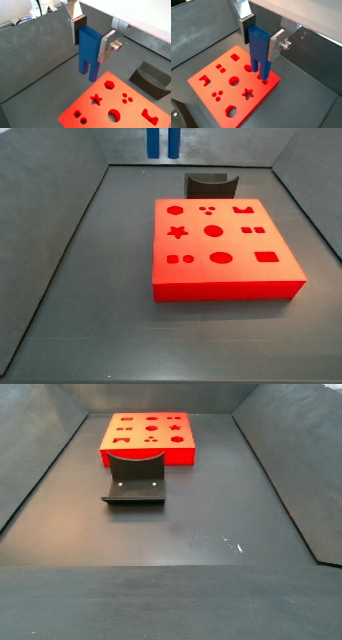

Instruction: Insert the square-circle object.

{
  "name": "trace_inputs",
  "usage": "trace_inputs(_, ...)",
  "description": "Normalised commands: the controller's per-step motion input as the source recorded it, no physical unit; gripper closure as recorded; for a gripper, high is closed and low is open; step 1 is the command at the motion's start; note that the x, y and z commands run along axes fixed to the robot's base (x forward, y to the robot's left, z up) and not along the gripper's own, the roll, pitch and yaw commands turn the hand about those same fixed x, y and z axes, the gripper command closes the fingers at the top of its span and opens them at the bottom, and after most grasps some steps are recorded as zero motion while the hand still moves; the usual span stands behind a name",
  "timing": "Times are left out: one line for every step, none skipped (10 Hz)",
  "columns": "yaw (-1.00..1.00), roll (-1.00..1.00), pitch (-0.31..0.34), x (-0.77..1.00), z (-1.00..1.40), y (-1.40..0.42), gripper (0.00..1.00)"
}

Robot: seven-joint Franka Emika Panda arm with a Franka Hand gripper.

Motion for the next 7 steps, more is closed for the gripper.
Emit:
trace_inputs(0.00,0.00,0.000,0.41,-0.15,-0.11,1.00)
trace_inputs(0.00,0.00,-0.059,0.61,-0.29,-0.25,1.00)
trace_inputs(0.00,0.01,-0.107,0.75,-0.39,-0.34,1.00)
trace_inputs(0.00,0.05,-0.061,0.91,-0.46,-0.41,1.00)
trace_inputs(0.05,0.10,0.000,0.94,-0.46,-0.37,1.00)
trace_inputs(0.15,0.15,0.010,0.85,-0.48,-0.35,1.00)
trace_inputs(0.23,0.13,0.053,0.80,-0.57,-0.30,1.00)
